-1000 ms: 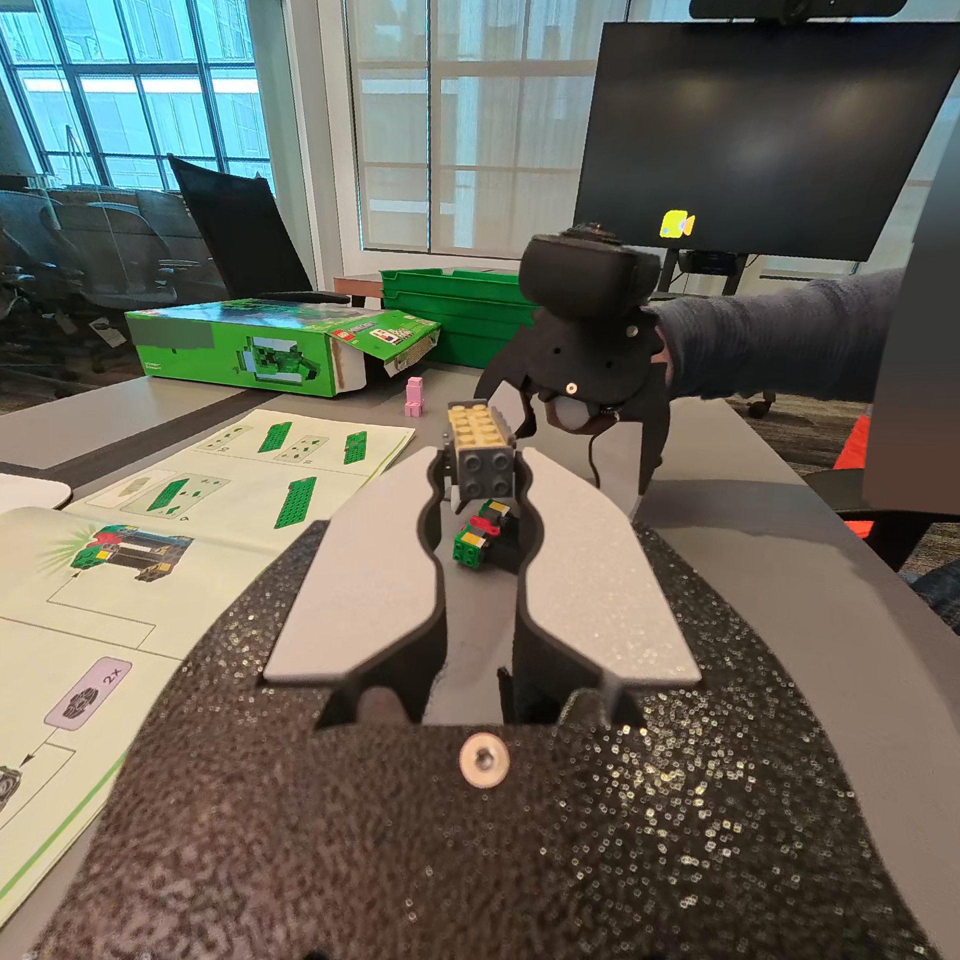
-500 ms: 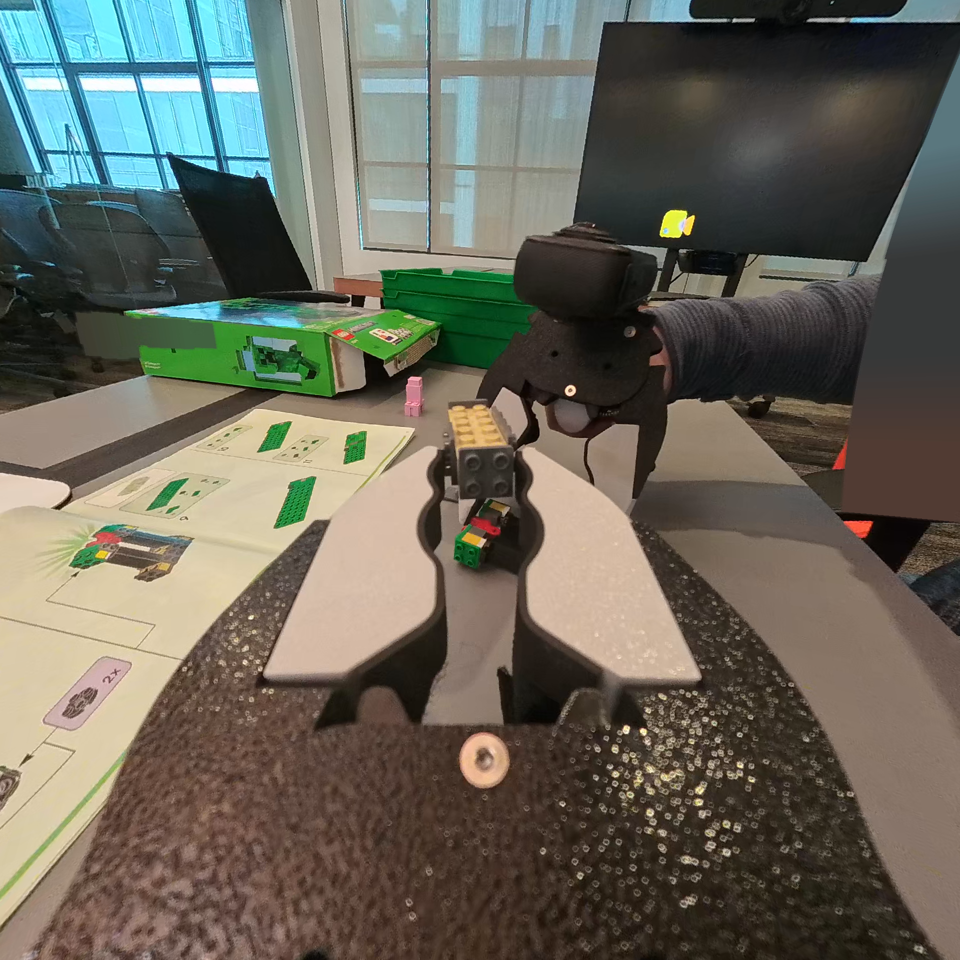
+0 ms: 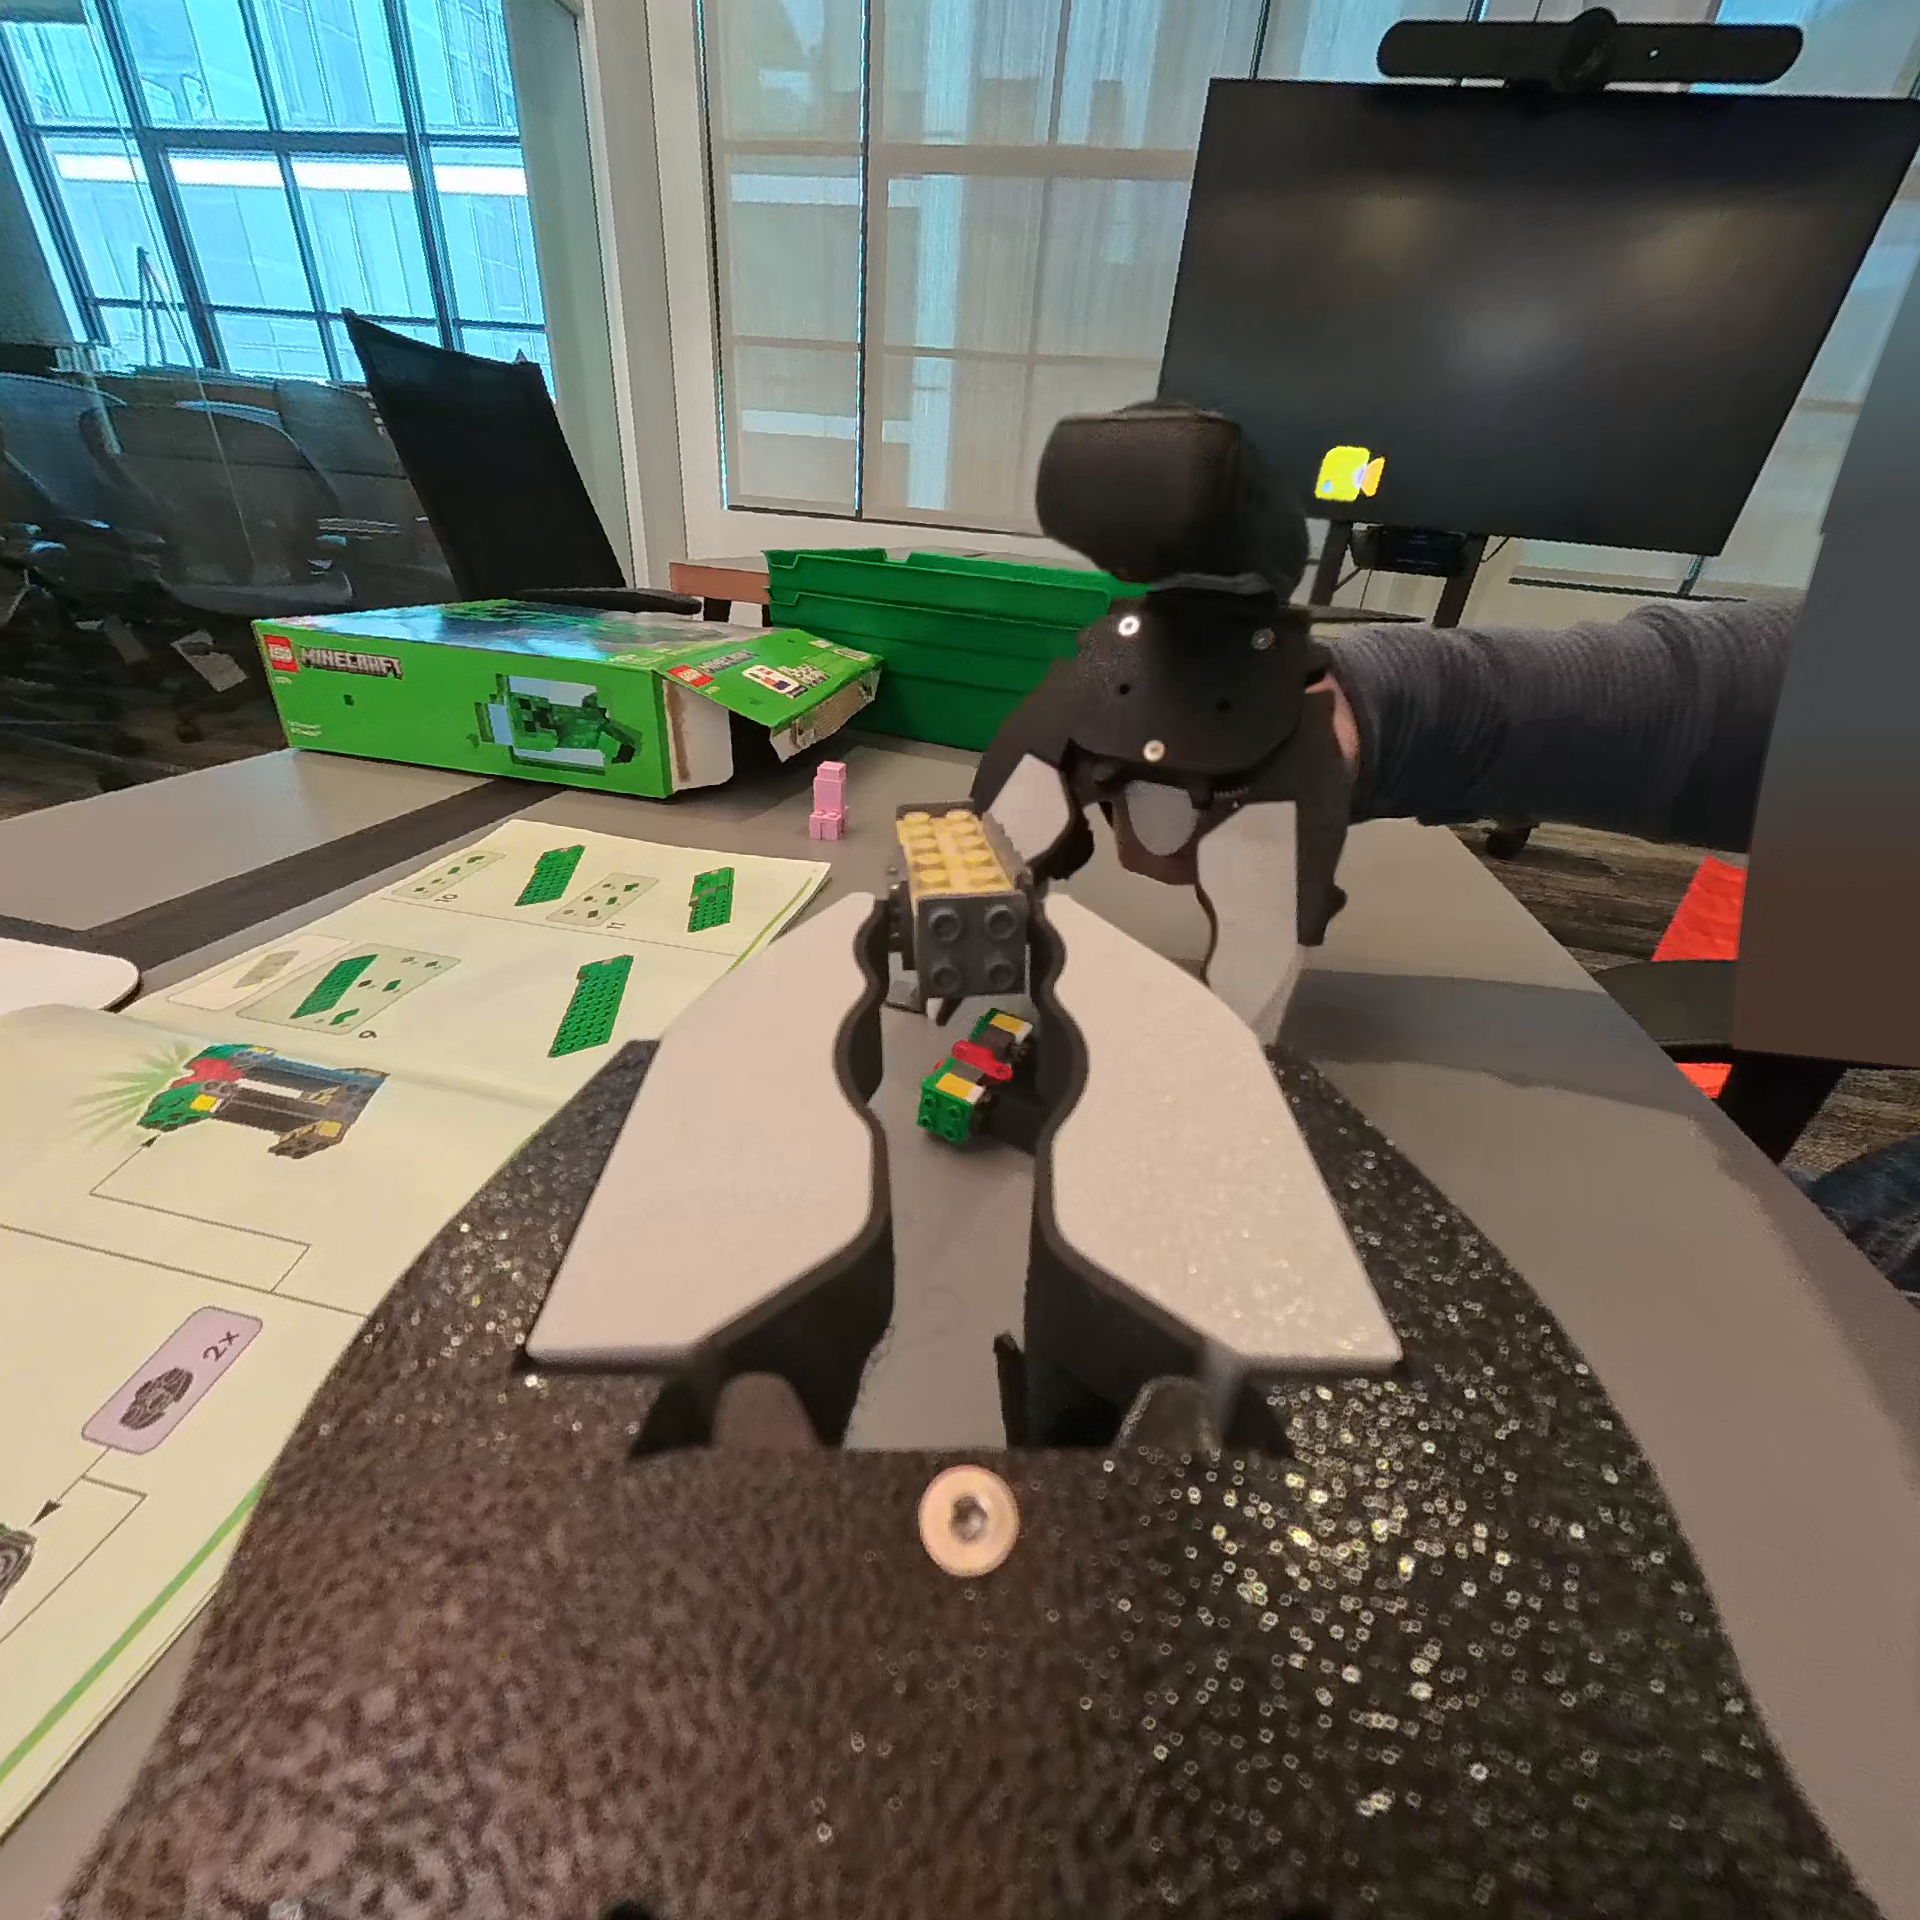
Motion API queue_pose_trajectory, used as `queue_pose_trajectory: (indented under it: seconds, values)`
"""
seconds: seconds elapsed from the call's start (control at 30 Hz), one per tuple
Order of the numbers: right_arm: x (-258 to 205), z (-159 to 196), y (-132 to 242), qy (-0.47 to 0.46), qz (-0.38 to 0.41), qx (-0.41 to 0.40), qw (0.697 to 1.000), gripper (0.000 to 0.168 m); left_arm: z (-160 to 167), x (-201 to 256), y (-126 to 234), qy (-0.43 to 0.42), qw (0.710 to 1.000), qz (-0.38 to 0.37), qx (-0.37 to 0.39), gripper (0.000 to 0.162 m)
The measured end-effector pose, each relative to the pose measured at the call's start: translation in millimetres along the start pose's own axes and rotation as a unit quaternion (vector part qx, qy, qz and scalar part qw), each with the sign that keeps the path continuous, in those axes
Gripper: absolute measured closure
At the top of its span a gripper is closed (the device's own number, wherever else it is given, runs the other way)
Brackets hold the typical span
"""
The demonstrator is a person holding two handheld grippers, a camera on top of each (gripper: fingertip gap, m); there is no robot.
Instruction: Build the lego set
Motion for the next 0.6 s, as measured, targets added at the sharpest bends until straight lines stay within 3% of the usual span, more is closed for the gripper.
queue_pose_trajectory:
  seconds: [0.13, 0.3, 0.4, 0.6]
  values:
    - [9, 12, 8, -0.072, 0.010, 0.023, 0.997, 0.088, -1, -1, 1, 0.006, 1.000, 0.000, 0.005, 0.137]
    - [17, 26, 15, -0.203, 0.037, 0.029, 0.978, 0.114, -2, -2, 2, 0.012, 1.000, 0.000, 0.011, 0.137]
    - [15, 24, 20, -0.236, 0.042, 0.058, 0.969, 0.126, -3, -3, 3, 0.017, 1.000, 0.001, 0.014, 0.137]
    - [4, 23, 20, -0.276, -0.021, 0.092, 0.956, 0.153, -5, -4, 4, 0.026, 0.999, 0.001, 0.021, 0.137]
Point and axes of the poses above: each gripper's, where its closed fingertips meet, y back along the fingers, z out of its underside, x = y × z across the jaws, the point moved 4 cm from there along y, back along the fingers, and after that the axes turned 14 degrees about y, right-handed, at the moved point
